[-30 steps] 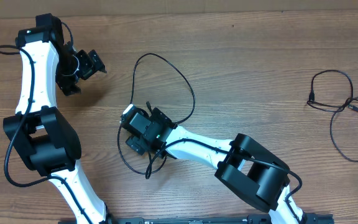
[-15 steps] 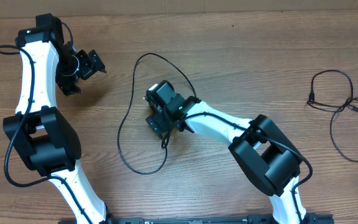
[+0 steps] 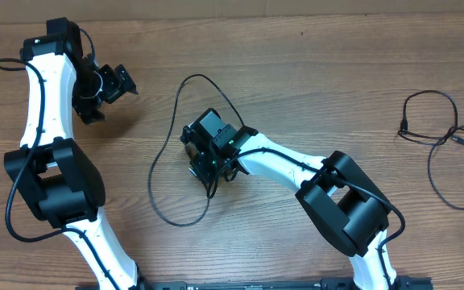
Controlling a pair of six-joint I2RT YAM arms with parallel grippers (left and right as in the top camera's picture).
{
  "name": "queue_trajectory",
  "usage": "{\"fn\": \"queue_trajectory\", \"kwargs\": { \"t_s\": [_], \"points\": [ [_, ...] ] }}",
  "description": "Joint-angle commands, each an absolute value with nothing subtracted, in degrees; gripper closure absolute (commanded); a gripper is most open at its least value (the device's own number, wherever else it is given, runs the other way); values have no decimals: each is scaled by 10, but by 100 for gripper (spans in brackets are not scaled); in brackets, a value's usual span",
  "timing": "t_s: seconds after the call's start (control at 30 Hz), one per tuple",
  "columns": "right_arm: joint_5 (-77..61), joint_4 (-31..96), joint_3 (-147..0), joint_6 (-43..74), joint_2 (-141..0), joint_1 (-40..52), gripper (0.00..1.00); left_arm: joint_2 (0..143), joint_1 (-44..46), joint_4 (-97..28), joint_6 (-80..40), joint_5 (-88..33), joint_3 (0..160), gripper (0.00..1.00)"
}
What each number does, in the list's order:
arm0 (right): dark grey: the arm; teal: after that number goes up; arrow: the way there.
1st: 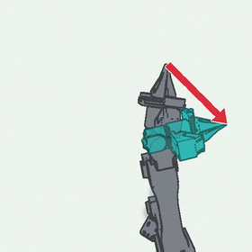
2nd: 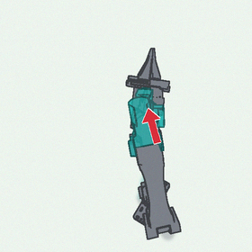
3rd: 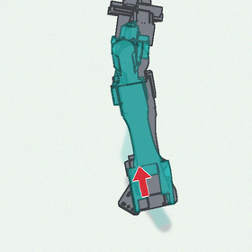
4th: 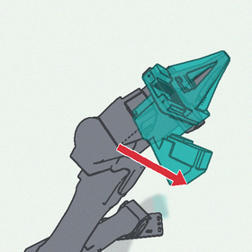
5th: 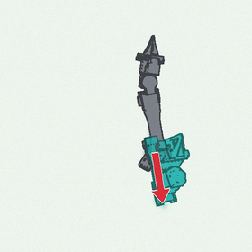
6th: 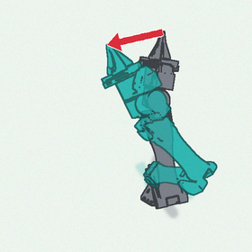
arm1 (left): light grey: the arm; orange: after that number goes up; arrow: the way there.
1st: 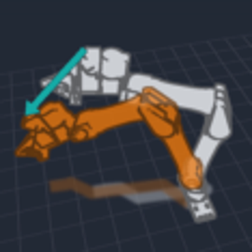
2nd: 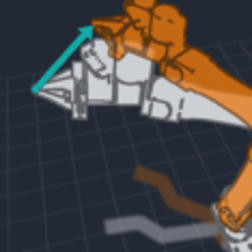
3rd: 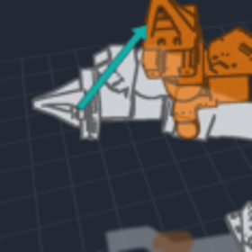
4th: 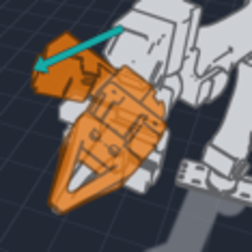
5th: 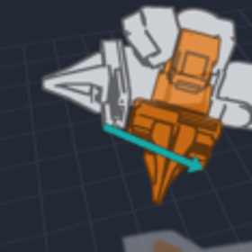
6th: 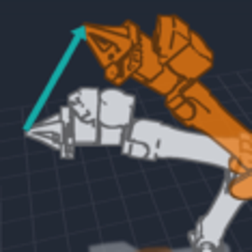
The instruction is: Untangle cables
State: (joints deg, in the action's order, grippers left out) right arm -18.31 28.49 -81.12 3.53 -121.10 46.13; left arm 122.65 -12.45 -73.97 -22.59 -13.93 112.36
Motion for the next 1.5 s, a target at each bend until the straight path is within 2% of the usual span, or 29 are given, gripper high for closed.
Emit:
{"fn": "queue_trajectory", "kwargs": {
  "t_s": [0.0,0.33,0.73,0.97,1.07,1.13,1.3,1.47],
  "points": [
    [-316,277,-837,75,-1176,463,96,1221,-123,-741,-238,-144,1120,1],
    [-349,256,-837,77,-1167,488,96,1221,-123,-741,-238,-144,1120,1],
    [-207,252,-836,72,-1169,578,96,1221,-123,-741,-238,-144,1120,0],
    [-169,253,-836,27,-1195,616,96,1221,-123,-741,-238,-144,1120,0],
    [-132,260,-835,27,-1199,620,92,1221,-123,-741,-238,-144,1120,1],
    [-129,267,-835,20,-1199,619,84,1221,-123,-741,-238,-144,1120,0],
    [-129,276,-826,-11,-1199,620,82,1221,-123,-740,-238,-144,1120,1],
    [-129,275,-810,-65,-1200,620,61,1221,-123,-740,-238,-144,1120,1]
  ]
}}
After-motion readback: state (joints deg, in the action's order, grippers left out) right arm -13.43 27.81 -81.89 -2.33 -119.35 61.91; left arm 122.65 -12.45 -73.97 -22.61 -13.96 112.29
